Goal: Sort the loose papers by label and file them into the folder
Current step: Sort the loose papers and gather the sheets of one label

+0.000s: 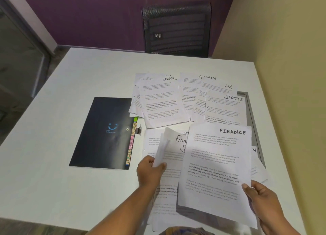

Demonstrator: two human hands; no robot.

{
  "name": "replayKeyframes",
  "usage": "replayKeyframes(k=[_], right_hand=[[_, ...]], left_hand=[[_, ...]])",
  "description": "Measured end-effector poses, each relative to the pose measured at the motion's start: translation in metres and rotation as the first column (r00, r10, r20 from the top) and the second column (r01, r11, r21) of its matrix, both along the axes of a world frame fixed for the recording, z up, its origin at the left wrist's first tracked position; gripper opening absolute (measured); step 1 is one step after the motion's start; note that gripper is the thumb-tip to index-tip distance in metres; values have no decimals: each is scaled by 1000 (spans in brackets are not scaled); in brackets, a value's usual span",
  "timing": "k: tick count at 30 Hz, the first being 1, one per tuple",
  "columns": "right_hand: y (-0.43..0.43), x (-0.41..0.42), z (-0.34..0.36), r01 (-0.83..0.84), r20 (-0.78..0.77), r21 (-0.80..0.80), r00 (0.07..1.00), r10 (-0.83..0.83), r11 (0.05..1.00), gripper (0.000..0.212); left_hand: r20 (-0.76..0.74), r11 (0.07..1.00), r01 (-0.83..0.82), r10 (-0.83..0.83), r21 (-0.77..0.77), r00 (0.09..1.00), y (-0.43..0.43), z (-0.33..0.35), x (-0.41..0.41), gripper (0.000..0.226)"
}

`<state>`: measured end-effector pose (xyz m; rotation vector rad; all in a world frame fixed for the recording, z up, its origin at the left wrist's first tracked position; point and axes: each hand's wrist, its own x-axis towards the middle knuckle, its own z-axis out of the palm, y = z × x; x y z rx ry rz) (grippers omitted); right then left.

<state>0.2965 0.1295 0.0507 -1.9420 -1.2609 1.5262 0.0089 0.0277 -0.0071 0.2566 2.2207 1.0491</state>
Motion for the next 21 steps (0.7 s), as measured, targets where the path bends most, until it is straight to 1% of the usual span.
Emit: replayKeyframes(k=[2,3,4,5,7,9,11,13,16,18,21], right_hand=[[-1,-2,-3,-24,42,12,999,24,1000,18],[-2,-2,-6,-52,87,21,995,50,998,19],[-3,-2,-14,-101,163,19,982,96,995,20],[-4,-2,-22,-165,240,10,958,158,986,19],[-9,-3,-40,-299,383,-63,874,300,952,11],[-13,-3,-55,-375,454,-153,795,402,914,8],[-15,-3,-67,-415,471,-223,746,470,882,7],[-16,-2,-71,-420,467,-240,741,484,875,10],[-18,-1,-73,-419,479,-224,739,474,880,26],[-18,0,-71,-426,486,-236,727,486,873,28],[-17,0,-67,-430,491,-246,717,494,869,28]], left_hand=[[4,995,-45,45,89,999,2,3,0,18],[0,989,-56,57,134,998,1,5,-1,12],[-7,984,-49,51,169,999,0,8,-1,8],[-19,980,-27,31,198,999,-1,11,-2,9],[-47,973,26,-15,227,999,-4,15,-3,10],[-108,979,47,-25,198,994,-5,17,-5,7],[-148,987,36,-12,157,989,-5,17,-7,12],[-156,993,51,-33,108,987,-4,16,-10,16],[-179,996,94,-94,-9,979,-3,11,-16,24],[-198,989,112,-129,-93,972,-3,5,-22,28],[-238,976,172,-201,-134,950,-4,-2,-25,28]])
